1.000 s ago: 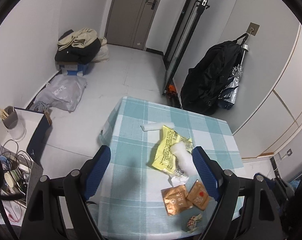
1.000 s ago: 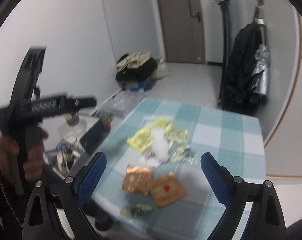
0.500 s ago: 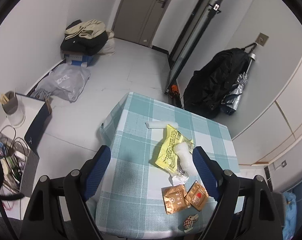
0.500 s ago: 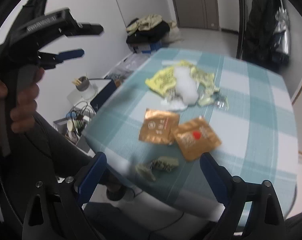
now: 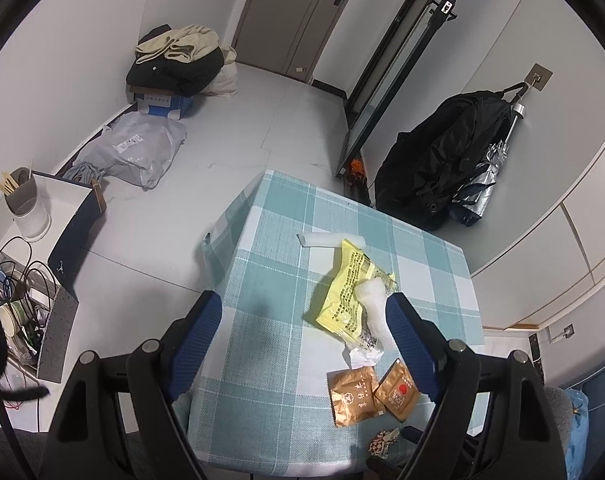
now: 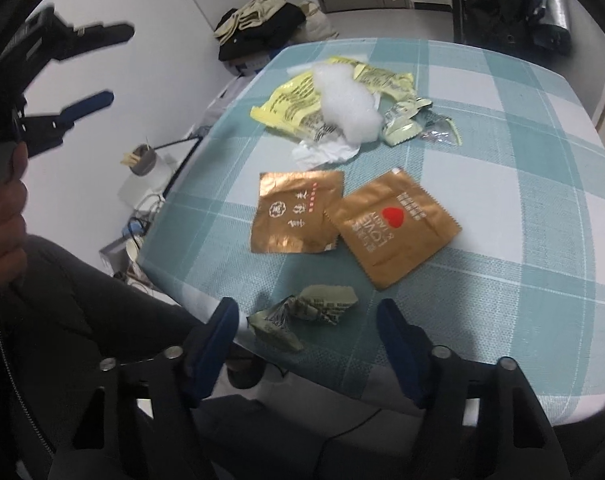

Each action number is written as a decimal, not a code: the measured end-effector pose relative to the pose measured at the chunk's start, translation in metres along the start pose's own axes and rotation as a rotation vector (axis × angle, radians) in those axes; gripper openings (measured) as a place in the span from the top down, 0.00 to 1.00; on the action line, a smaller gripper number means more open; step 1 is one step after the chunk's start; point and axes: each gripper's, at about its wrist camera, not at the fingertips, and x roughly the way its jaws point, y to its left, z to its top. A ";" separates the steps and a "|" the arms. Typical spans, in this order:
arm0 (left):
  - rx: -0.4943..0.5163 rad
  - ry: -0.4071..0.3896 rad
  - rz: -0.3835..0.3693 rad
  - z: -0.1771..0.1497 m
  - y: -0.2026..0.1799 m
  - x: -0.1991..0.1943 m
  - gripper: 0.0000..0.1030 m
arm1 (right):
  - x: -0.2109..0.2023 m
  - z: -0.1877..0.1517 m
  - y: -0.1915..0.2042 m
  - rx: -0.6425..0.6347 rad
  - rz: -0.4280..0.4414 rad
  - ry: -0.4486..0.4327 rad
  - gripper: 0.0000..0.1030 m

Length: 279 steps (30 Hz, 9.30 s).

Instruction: Collect trash

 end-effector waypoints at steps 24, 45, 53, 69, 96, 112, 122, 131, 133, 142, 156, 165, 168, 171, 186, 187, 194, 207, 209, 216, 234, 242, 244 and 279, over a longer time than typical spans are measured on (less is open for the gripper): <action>-0.015 0.102 0.054 -0.001 -0.003 0.040 0.21 | -0.001 0.000 0.003 -0.072 -0.024 -0.056 0.57; 0.156 0.315 0.037 0.003 -0.086 0.127 0.21 | -0.014 -0.002 -0.027 -0.052 0.057 -0.078 0.79; 0.252 0.426 0.166 -0.014 -0.091 0.144 0.42 | -0.015 -0.007 -0.032 -0.064 0.066 -0.067 0.80; 0.198 0.424 0.072 -0.013 -0.081 0.129 0.68 | -0.011 -0.004 -0.043 -0.015 0.098 -0.072 0.81; 0.076 0.148 -0.076 0.016 -0.054 0.067 0.68 | -0.080 0.011 -0.039 0.010 0.106 -0.269 0.83; 0.216 0.005 -0.151 0.025 -0.120 -0.003 0.68 | -0.208 0.022 -0.029 -0.032 0.059 -0.531 0.83; 0.327 -0.048 -0.301 0.015 -0.196 -0.032 0.68 | -0.297 0.012 -0.067 0.020 -0.030 -0.701 0.83; 0.451 0.029 -0.392 -0.014 -0.268 -0.010 0.68 | -0.321 -0.004 -0.129 0.155 -0.130 -0.711 0.99; 0.444 0.061 -0.357 -0.020 -0.265 0.007 0.68 | -0.301 -0.003 -0.142 0.174 -0.122 -0.652 0.99; 0.394 0.190 -0.324 -0.027 -0.231 0.045 0.68 | -0.283 -0.038 -0.186 0.309 -0.119 -0.599 0.96; 0.553 0.512 -0.482 -0.093 -0.327 0.103 0.68 | -0.308 -0.085 -0.241 0.477 -0.233 -0.641 0.47; 0.570 0.726 -0.477 -0.136 -0.376 0.169 0.68 | -0.312 -0.132 -0.310 0.720 -0.274 -0.621 0.31; 0.587 0.788 -0.461 -0.153 -0.388 0.185 0.68 | -0.306 -0.149 -0.341 0.824 -0.290 -0.597 0.27; 0.602 0.862 -0.432 -0.175 -0.401 0.205 0.68 | -0.291 -0.171 -0.374 0.930 -0.261 -0.540 0.24; 0.677 1.040 -0.236 -0.234 -0.417 0.280 0.66 | -0.184 -0.224 -0.461 1.157 -0.080 -0.330 0.15; 0.672 1.048 -0.223 -0.237 -0.417 0.284 0.66 | -0.178 -0.226 -0.464 1.166 -0.067 -0.324 0.14; 0.663 1.014 -0.162 -0.233 -0.407 0.294 0.39 | -0.148 -0.226 -0.473 1.192 -0.027 -0.296 0.10; 0.662 0.927 -0.139 -0.225 -0.406 0.284 0.25 | -0.140 -0.231 -0.472 1.213 -0.036 -0.287 0.06; 0.675 0.900 -0.142 -0.222 -0.409 0.278 0.25 | -0.142 -0.232 -0.471 1.221 -0.041 -0.291 0.05; 0.698 0.748 -0.184 -0.197 -0.418 0.233 0.25 | -0.168 -0.227 -0.465 1.196 -0.082 -0.332 0.05; 0.521 0.244 -0.189 -0.087 -0.362 0.087 0.25 | -0.309 -0.129 -0.350 0.792 -0.345 -0.602 0.05; 0.392 0.023 -0.167 -0.030 -0.285 0.016 0.25 | -0.339 -0.059 -0.235 0.459 -0.329 -0.746 0.05; 0.365 -0.028 -0.141 -0.019 -0.269 0.001 0.25 | -0.338 -0.047 -0.212 0.411 -0.305 -0.785 0.05; 0.059 -0.081 0.114 0.003 -0.021 -0.002 0.24 | -0.109 0.048 -0.030 -0.079 -0.117 -0.411 0.04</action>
